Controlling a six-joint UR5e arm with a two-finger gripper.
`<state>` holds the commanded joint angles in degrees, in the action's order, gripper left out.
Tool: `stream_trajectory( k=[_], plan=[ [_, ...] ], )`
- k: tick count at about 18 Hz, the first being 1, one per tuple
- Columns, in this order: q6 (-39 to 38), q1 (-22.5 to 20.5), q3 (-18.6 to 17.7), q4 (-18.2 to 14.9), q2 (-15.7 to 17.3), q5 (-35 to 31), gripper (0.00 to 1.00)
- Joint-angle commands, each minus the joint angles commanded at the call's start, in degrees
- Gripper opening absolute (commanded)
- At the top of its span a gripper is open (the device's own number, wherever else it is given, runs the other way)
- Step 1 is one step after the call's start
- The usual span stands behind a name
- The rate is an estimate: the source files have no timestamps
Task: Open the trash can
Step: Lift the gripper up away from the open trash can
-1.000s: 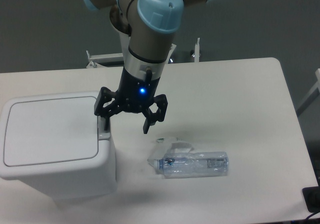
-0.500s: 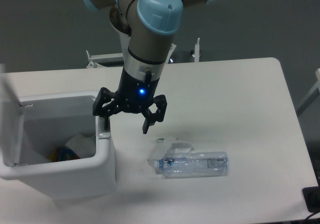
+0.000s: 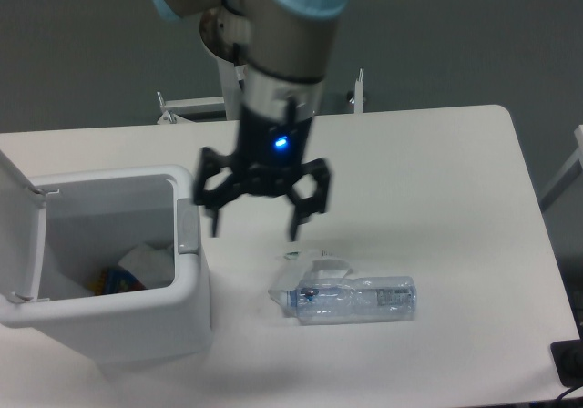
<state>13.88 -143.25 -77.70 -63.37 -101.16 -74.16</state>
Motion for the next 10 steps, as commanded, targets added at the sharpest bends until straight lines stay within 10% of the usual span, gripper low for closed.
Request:
stream_trajectory(
  k=[10],
  plan=[
    [32.79,-5.02,-1.32,-7.82,1.58,-17.95,1.00]
  ],
)
